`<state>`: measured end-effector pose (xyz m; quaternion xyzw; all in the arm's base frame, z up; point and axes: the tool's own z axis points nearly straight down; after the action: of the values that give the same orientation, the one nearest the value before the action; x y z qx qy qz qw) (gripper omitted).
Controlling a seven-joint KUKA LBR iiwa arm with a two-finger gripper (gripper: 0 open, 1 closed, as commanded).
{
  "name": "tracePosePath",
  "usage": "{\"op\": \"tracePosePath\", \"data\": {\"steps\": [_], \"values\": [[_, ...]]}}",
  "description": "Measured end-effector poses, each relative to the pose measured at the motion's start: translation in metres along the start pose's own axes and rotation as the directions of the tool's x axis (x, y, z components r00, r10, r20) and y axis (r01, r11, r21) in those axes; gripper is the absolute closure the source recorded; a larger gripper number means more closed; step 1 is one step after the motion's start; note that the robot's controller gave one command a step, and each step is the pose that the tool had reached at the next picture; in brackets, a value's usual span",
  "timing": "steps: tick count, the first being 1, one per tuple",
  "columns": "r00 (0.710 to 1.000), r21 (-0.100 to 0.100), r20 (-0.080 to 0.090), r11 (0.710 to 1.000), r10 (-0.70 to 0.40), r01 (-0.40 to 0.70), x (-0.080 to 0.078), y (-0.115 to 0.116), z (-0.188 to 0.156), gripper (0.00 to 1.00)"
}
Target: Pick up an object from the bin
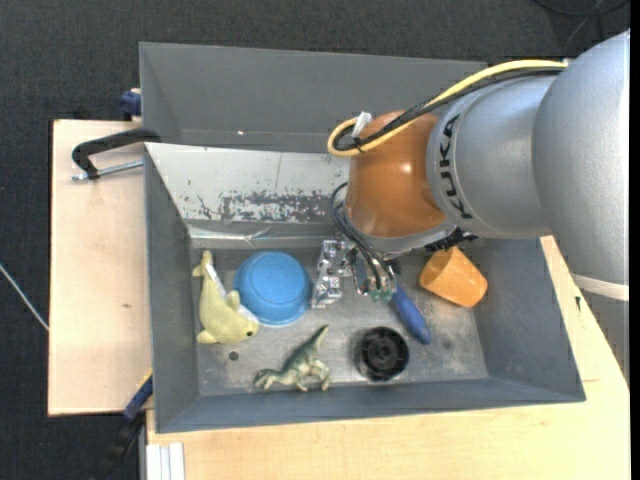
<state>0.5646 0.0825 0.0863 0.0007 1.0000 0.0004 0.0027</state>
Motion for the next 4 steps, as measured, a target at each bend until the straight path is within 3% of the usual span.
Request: {"op": "tracePosePath", "data": {"steps": [1,2,3,4], "values": [[1.000,-0.001,-0.002,1.000,0.000,0.000,0.001,0.001,0.002,0.00],[0.992,-0.003,0.006,0.992,-0.123,0.123,0.054,0.083,-0.008,0.00],[0.954,0.004,0.004,0.954,-0.299,0.299,0.045,-0.056,-0.082,0.00],[0.934,-0.003,-0.012,0.934,-0.358,0.358,0.064,-0.097,-0.004,0.00]]}}
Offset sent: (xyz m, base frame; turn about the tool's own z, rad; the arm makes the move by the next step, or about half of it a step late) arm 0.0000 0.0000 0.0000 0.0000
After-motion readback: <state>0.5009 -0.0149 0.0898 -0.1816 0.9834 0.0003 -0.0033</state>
